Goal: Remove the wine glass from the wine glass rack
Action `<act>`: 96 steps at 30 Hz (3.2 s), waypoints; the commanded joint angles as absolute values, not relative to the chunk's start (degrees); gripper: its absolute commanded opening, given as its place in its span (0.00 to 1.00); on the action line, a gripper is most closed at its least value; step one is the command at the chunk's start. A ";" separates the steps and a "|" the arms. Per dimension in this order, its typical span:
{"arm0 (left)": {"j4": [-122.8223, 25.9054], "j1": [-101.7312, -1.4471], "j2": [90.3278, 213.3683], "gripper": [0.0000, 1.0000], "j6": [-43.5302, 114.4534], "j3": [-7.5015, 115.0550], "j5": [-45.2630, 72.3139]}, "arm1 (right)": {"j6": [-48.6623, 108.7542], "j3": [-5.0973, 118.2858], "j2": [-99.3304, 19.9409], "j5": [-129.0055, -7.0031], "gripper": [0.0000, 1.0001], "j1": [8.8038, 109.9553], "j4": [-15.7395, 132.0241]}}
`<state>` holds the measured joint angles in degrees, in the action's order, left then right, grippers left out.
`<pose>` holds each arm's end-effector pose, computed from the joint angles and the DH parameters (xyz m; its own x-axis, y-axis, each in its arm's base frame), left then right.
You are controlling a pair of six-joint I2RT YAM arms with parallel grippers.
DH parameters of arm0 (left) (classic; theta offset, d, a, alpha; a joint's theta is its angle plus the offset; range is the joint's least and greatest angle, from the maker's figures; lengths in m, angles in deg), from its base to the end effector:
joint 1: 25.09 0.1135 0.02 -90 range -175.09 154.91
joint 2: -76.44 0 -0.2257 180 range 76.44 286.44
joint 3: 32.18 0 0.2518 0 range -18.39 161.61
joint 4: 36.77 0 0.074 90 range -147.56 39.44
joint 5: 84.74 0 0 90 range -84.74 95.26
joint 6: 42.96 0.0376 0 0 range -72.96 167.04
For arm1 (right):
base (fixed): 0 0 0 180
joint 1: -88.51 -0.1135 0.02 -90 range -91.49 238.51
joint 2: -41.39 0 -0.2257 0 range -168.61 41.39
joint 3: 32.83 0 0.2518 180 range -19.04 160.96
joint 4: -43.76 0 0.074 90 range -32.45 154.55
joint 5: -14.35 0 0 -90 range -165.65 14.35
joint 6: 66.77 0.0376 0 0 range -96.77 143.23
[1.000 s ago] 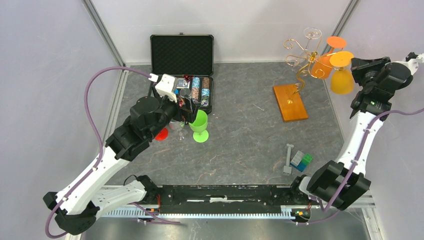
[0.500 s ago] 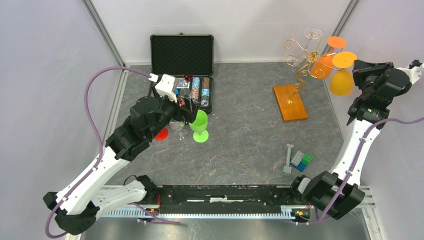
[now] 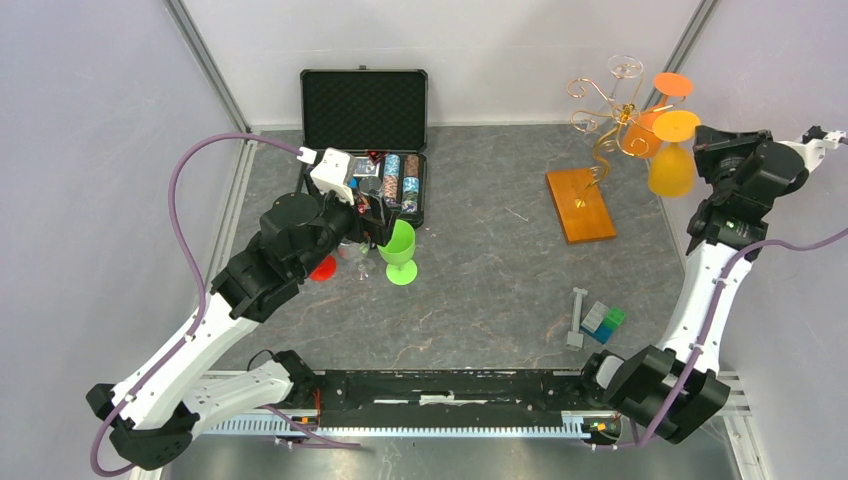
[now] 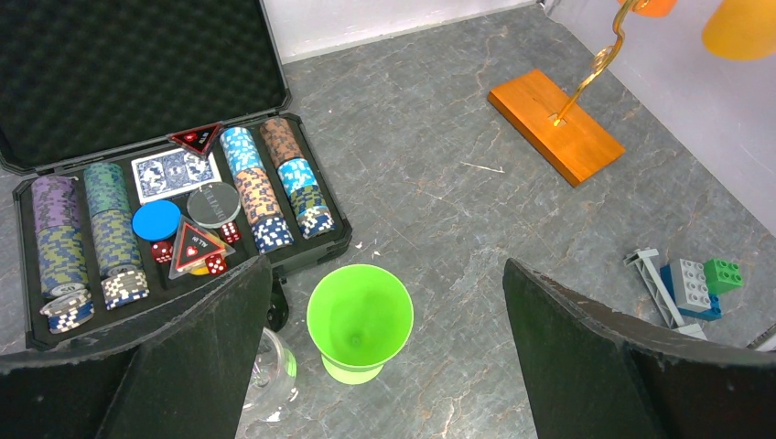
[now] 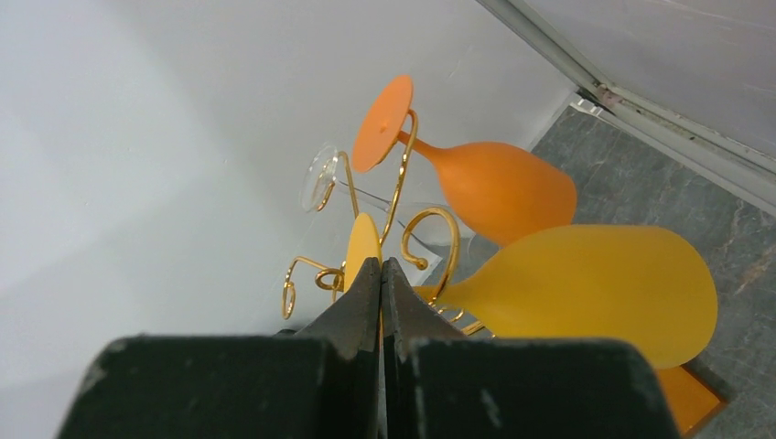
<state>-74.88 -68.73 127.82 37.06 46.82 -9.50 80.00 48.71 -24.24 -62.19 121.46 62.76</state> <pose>0.1591 -0.1385 0.3865 -0.2140 -0.0275 -0.9764 0.4559 0.8813 -0.1247 0.2392 -0.1446 0.3822 0.2545 0.8045 -0.5367 0.2208 0.4920 0.8421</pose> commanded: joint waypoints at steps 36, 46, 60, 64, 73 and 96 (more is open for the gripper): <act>-73.83 -68.95 128.82 1.00 38.78 46.91 -10.16 | 78.87 46.67 -21.80 -85.70 0.00 117.58 53.80; -73.22 -69.02 127.56 1.00 38.49 46.51 -9.11 | 73.42 45.31 -12.50 -86.66 0.00 117.55 63.81; -67.49 -68.95 125.79 1.00 36.70 43.83 -3.00 | 70.81 33.63 3.64 -78.59 0.00 114.70 76.90; -66.11 -68.95 126.25 1.00 34.85 43.58 0.08 | 74.11 30.38 5.87 -72.52 0.00 112.51 77.33; -63.14 -68.95 130.98 1.00 29.47 44.23 9.76 | 79.31 23.86 7.71 -60.45 0.00 103.97 69.32; -33.13 -59.01 149.53 1.00 -11.19 43.06 29.79 | 107.15 33.10 -0.05 -43.40 0.00 90.87 38.71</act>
<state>-50.33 -63.74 145.37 7.29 43.91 20.97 100.29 28.77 0.79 -45.84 93.00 47.31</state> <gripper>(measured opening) 0.993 0.009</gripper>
